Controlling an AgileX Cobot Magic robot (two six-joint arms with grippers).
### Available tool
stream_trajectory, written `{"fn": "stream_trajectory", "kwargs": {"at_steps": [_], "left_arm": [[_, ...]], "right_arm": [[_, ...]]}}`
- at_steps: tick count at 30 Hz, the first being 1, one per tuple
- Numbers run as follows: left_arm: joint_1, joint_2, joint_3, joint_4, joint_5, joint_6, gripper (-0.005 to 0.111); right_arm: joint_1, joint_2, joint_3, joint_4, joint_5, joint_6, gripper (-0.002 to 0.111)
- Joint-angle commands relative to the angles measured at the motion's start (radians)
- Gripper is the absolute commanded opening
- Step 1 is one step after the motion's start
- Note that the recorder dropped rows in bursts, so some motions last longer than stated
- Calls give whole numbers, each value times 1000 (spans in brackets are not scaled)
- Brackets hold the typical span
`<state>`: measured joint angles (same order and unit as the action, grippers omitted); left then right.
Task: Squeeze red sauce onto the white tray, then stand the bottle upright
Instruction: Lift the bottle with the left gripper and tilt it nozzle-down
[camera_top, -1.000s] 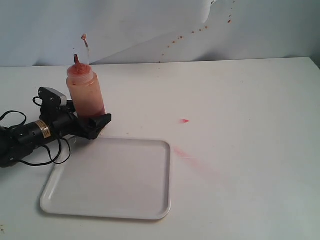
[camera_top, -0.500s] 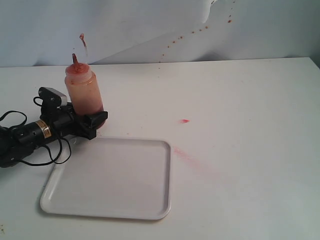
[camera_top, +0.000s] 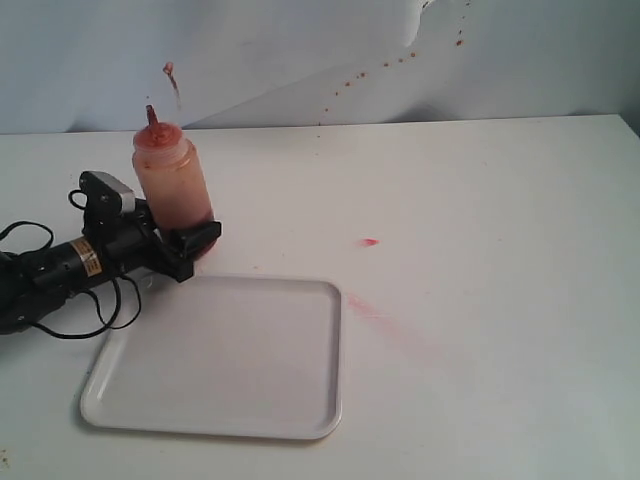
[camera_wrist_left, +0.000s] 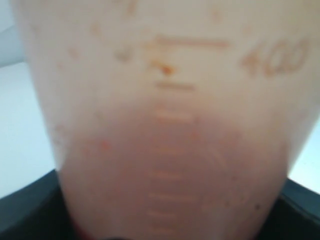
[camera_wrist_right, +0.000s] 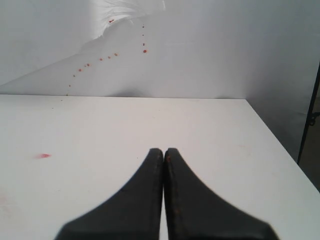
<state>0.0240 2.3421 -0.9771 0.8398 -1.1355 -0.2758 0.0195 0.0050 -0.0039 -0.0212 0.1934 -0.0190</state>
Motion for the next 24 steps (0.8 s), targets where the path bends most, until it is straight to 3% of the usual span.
{"fn": "stream_trajectory", "kwargs": {"at_steps": [1,7,18,24], "left_arm": [[3,-89,51,-11,-74,149,0],[3,-228,189,-209,-74,311,0],[0,-388,408,-500,-86,437,0],[-6,-394,430,-504,-86,613,0]], "right_arm": [[1,-5,4,6,-1,-2,0],[1,-5,4,6,-1,-2,0],[1,-5,4,6,-1,-2,0],[1,-5,4,6,-1,-2,0]]}}
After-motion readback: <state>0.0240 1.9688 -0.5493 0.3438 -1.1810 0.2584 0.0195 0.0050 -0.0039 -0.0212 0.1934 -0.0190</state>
